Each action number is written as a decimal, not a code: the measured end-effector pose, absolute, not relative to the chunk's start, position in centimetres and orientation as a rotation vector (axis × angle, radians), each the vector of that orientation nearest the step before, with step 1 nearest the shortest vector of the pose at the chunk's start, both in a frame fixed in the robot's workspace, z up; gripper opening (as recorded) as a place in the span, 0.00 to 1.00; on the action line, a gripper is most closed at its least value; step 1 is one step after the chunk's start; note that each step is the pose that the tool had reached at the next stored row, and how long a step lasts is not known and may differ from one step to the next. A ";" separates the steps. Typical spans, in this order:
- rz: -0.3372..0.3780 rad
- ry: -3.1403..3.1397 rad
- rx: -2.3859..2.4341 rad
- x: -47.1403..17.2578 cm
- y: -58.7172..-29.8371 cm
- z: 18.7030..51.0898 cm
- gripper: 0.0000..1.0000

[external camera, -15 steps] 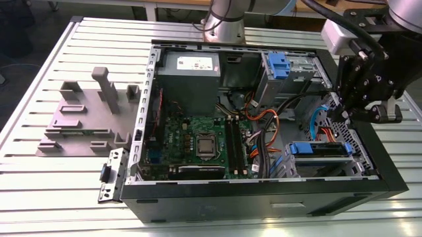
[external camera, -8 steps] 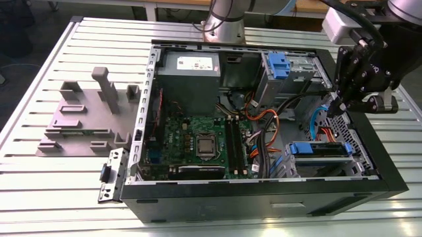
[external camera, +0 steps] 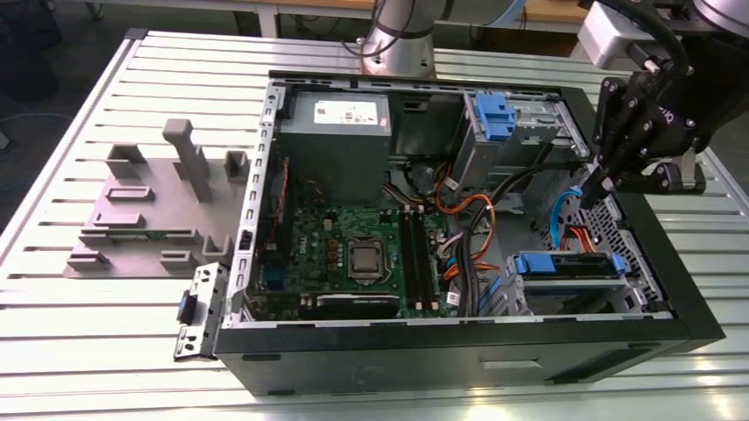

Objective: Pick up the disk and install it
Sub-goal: 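Insert the second disk wire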

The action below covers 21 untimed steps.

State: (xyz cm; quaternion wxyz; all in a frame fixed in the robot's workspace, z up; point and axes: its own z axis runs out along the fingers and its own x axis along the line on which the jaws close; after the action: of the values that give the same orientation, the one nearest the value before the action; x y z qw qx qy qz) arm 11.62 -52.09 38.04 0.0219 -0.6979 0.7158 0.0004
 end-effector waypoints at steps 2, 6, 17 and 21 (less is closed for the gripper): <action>0.001 2.218 -2.163 11.6 -51.9 38.0 0.11; 0.001 2.218 -2.163 11.6 -51.8 38.0 0.11; -0.023 2.228 -2.173 11.6 -51.7 38.0 0.24; -0.047 2.239 -2.184 11.7 -51.6 37.9 0.24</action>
State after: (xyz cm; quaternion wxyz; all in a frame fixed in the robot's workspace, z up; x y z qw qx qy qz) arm 11.66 -51.64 37.89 0.0068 -0.6982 0.7157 -0.0149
